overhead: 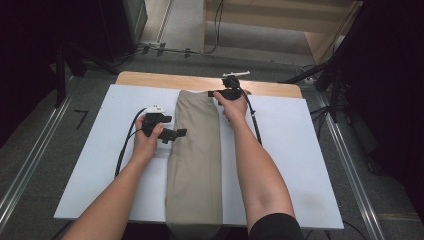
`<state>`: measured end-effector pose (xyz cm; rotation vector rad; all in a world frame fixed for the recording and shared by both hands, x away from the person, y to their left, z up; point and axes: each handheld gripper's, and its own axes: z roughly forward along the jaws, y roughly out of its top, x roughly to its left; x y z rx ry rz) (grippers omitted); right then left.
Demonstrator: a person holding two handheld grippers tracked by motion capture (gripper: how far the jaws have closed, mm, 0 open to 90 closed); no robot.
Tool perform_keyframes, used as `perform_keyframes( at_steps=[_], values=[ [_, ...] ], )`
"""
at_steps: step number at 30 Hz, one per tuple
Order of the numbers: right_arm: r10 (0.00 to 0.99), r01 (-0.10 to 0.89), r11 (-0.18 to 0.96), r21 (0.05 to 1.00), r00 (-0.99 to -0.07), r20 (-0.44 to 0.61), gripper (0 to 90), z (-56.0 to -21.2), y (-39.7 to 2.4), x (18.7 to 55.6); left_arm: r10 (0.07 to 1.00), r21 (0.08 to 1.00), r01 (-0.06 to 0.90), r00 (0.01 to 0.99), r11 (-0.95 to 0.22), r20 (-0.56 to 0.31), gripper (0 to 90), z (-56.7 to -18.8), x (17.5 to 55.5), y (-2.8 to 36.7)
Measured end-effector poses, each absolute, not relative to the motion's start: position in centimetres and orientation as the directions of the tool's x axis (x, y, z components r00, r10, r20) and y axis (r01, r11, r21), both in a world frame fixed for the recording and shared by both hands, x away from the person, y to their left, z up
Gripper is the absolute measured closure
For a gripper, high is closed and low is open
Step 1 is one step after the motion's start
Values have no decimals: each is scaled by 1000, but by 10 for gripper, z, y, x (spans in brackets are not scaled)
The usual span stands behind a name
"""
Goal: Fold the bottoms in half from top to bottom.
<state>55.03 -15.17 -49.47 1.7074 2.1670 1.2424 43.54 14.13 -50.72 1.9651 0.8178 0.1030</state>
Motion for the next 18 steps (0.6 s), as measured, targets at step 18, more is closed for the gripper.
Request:
perform_keyframes(
  at_steps=[18],
  values=[
    [865, 645, 203, 736, -470, 174, 846, -489, -131, 550, 580, 812, 497, 773, -304, -256, 19, -507, 435, 142]
  ],
)
